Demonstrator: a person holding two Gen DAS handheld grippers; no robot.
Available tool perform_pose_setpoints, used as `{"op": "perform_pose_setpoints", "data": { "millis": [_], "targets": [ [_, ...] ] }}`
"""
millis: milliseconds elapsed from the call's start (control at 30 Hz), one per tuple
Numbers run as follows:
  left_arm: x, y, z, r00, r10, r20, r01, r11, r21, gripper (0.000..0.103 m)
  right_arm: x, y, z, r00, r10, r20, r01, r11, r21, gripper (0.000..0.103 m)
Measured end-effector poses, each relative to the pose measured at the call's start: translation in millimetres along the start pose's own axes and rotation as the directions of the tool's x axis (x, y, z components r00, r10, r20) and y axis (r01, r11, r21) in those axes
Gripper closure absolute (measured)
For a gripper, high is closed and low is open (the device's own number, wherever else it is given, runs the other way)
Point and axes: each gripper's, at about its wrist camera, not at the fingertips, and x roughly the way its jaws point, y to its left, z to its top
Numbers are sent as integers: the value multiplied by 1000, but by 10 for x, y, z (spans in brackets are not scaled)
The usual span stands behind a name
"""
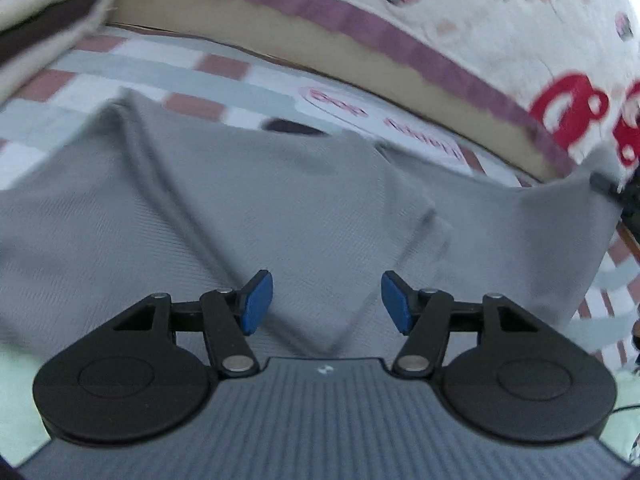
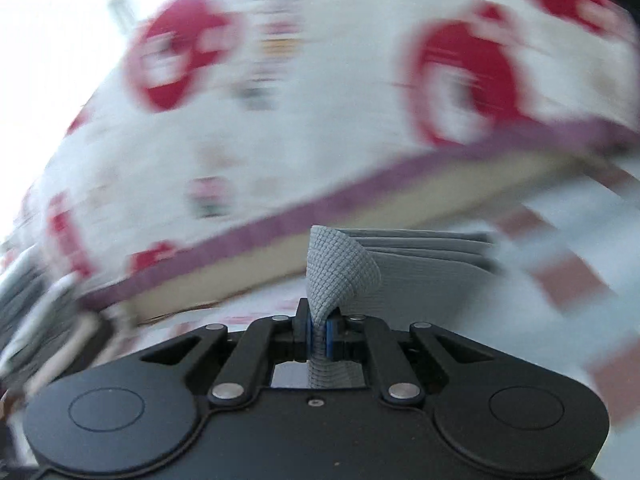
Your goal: Fold clothes
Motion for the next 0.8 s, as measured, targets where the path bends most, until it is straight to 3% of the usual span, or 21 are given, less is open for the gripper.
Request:
{"op": "perform_pose_setpoints", "data": {
  "millis": [67,133,233,300,367,467,533,633,733,800],
  "targets": [
    [-178,157,49,999,41,28,-41,999,0,44,129,460,113,993,118,-22,-120,990,-77,94],
    [-366,332,72,995,85,47,-86,996,26,43,261,970,105,966,251,-60,-257,958,-130,94],
    [-482,576,4,978,210,-11,-207,973,101,41,558,1679,-86,886,430,-172,-455,878,-149,94],
    [-534,740,-107,971,239,-4,-237,964,124,41,796,2039,-329,827,496,-266,-544,825,-151,94],
    [-608,953,-196,982,189,15,-190,980,64,41,1113,2317,-726,786,481,-388,-571,805,-159,94],
    [-671,1154,-263,990,133,45,-133,991,-14,41,1501,2449,-1296,744,381,-549,-536,831,-150,94],
    [-691,1212,-289,992,115,58,-113,993,-36,41,1483,2477,-1513,740,333,-584,-536,817,-214,94],
    [-669,1111,-290,988,144,49,-145,989,28,41,1394,2515,-1549,734,321,-598,-552,795,-251,94],
    [-706,1153,-293,990,128,57,-128,992,8,41,1337,2539,-1542,721,322,-614,-569,781,-258,93],
    [-753,1201,-296,990,117,78,-117,993,-9,41,1324,2464,-1460,675,375,-636,-589,793,-156,86]
  ]
}}
